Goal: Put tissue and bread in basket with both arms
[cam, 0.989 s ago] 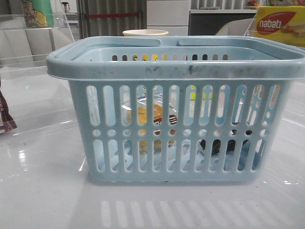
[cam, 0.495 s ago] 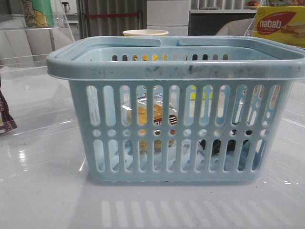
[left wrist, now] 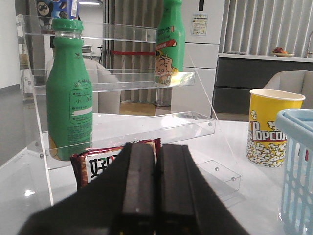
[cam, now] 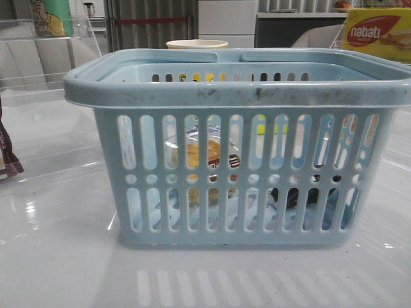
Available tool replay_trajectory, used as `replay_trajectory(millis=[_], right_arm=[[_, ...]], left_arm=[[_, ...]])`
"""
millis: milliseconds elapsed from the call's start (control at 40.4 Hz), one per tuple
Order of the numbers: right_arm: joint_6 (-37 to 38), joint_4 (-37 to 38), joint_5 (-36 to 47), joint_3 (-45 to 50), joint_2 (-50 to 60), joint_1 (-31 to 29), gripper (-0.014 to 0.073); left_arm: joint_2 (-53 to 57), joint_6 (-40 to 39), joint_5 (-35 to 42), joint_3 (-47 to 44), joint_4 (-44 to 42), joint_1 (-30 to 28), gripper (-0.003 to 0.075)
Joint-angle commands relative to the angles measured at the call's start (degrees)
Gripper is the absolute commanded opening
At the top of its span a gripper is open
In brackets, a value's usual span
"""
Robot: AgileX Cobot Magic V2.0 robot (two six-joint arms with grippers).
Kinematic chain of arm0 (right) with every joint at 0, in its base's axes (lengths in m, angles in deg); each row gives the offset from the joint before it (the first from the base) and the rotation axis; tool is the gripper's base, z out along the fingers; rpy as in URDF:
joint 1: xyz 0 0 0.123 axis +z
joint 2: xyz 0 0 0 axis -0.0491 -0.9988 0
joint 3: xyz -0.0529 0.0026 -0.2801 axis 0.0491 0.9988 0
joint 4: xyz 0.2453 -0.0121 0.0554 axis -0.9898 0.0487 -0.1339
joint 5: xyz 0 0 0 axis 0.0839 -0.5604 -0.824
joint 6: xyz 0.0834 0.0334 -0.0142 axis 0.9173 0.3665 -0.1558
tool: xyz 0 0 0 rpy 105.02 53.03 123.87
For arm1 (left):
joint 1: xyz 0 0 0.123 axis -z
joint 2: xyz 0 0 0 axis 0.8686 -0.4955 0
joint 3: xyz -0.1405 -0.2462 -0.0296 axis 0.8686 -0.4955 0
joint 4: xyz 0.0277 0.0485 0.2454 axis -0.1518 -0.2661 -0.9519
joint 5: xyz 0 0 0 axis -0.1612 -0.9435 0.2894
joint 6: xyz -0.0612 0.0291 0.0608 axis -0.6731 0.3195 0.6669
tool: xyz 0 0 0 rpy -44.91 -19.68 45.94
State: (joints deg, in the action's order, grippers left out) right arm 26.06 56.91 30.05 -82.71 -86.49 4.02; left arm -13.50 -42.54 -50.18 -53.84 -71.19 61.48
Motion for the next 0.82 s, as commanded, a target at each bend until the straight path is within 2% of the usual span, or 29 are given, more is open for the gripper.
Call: replay_trajectory(millis=[0, 124, 791], right_arm=[[0.18, 1.15, 5.49, -0.34, 1.14, 0.08, 0.0057], [-2.23, 1.15, 5.49, -0.34, 1.14, 0.02, 0.0057], [-2.24, 0.90, 5.49, -0.34, 1.14, 0.02, 0.0057]], left_arm=[[1.03, -0.42, 4.91, -0.31, -0.15, 0.34, 0.0093], [1.03, -0.42, 4.91, -0.31, -0.15, 0.34, 0.0093], [1.03, -0.42, 4.91, -0.31, -0.15, 0.34, 0.0093]])
